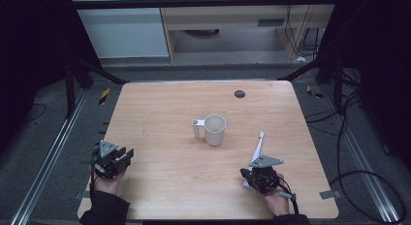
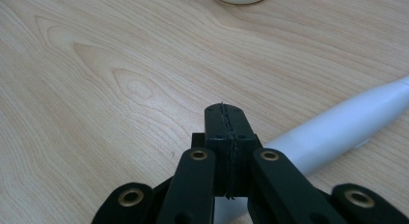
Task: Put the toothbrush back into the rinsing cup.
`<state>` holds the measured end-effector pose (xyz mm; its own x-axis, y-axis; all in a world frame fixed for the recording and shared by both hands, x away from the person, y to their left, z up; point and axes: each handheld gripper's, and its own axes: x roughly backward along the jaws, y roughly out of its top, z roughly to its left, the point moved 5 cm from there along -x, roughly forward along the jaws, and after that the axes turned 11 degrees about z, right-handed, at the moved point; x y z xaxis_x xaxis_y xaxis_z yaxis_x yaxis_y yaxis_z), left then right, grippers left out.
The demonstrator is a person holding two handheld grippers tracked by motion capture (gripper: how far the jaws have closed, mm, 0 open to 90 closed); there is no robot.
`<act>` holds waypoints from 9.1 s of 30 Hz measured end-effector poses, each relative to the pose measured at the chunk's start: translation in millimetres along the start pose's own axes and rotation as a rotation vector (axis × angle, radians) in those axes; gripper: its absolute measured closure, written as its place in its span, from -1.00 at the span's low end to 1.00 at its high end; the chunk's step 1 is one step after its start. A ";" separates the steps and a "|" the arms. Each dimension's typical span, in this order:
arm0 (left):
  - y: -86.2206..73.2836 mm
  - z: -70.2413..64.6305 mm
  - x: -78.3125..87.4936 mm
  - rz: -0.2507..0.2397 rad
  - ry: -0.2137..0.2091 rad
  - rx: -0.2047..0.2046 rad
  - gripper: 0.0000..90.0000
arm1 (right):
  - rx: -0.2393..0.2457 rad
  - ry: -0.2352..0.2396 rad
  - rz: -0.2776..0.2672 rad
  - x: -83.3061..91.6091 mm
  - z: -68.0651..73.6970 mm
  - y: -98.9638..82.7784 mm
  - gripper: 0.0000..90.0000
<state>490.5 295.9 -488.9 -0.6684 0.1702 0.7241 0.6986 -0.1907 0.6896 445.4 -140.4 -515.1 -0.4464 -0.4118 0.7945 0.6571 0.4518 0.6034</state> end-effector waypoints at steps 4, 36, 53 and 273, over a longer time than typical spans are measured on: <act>-0.1 -0.2 -0.5 0.003 0.001 -0.002 0.42 | -0.013 0.001 0.013 -0.8 -2.6 -2.3 1.00; -0.7 -0.9 -2.5 0.023 -0.022 -0.006 0.41 | -0.047 -0.027 0.041 8.5 -18.9 -17.9 1.00; -0.7 -1.4 -2.9 0.027 -0.025 -0.011 0.41 | -0.059 -0.037 0.051 11.2 -23.5 -21.3 1.00; -1.3 -8.9 -16.5 0.090 -0.032 -0.038 -0.09 | -0.285 -0.066 -0.623 47.4 -42.5 204.8 0.49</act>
<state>498.3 284.7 -501.8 -0.5946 0.1814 0.7833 0.7448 -0.2426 0.6216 584.6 -100.9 -356.8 -0.8225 -0.4745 0.3136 0.3963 -0.0826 0.9144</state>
